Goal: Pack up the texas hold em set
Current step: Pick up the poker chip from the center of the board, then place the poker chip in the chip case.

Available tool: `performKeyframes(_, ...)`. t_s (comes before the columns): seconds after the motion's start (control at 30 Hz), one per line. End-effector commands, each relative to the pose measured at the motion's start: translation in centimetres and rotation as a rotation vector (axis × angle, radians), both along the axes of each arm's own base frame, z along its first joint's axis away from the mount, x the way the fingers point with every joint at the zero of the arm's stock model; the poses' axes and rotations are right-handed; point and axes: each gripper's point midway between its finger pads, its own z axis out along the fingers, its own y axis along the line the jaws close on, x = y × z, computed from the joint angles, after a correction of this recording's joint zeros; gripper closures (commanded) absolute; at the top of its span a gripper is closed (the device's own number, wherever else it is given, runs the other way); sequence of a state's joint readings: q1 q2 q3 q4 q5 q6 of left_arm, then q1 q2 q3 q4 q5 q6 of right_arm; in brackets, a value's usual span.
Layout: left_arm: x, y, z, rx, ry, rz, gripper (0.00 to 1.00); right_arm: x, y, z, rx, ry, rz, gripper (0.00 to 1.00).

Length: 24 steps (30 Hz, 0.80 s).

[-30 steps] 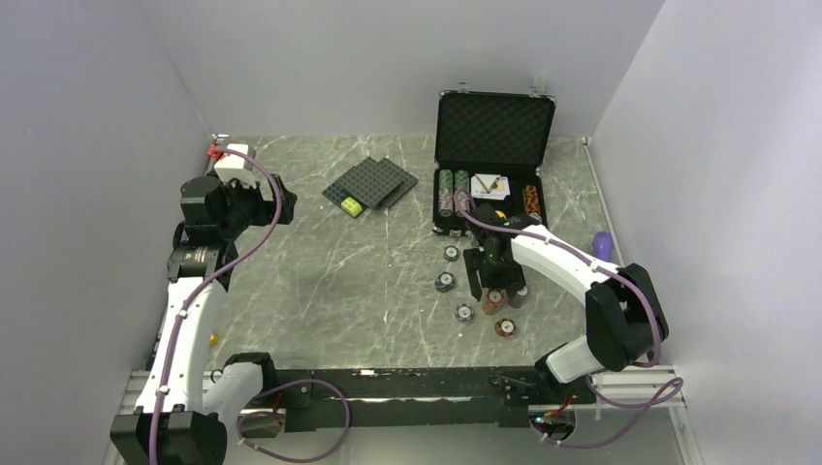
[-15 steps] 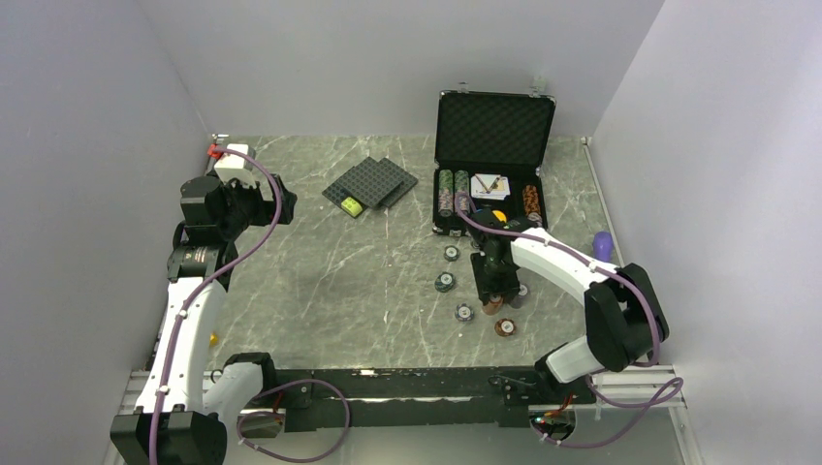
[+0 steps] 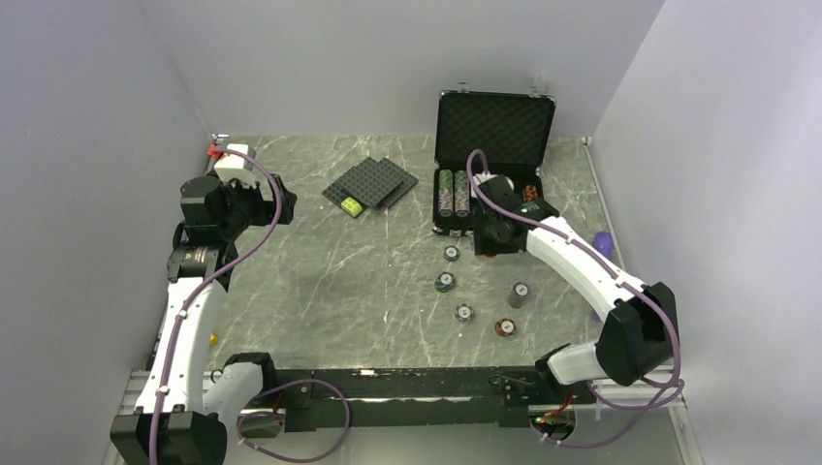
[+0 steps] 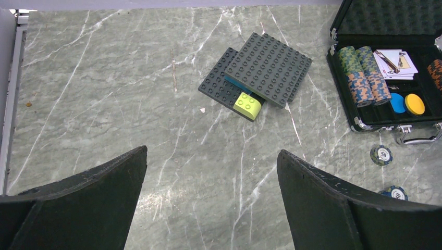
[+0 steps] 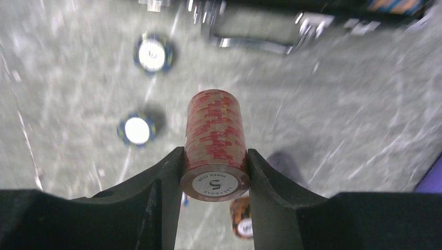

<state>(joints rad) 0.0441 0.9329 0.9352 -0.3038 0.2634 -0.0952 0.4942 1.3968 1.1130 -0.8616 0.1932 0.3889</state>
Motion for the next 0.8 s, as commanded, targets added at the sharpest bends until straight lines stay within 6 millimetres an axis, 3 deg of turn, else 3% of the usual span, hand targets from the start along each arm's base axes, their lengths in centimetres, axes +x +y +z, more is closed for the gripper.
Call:
performKeyframes(0.0, 0.0, -0.2, 0.8, -0.007, -0.035, -0.002, 0.02, 8.2, -2.4, 7.0, 0.026, -0.397, -0.143, 1.00)
performKeyframes(0.13, 0.0, -0.1, 0.8, -0.003, -0.035, 0.003, 0.02, 12.9, -4.8, 8.7, 0.039, -0.585, -0.235, 1.00)
performKeyframes(0.33, 0.1, -0.1, 0.7, -0.004, -0.033, 0.000, 0.02, 17.8, -7.5, 8.6, -0.019, -0.729, -0.296, 1.00)
performKeyframes(0.53, 0.1, -0.1, 0.7, -0.003, -0.030, 0.001, 0.02, 20.7, -9.2, 6.5, -0.063, -0.730, -0.343, 1.00)
performKeyframes(0.77, 0.2, -0.1, 0.6, -0.004, -0.028, -0.001, 0.02, 21.9, -10.3, 3.1, -0.082, -0.673, -0.367, 1.00)
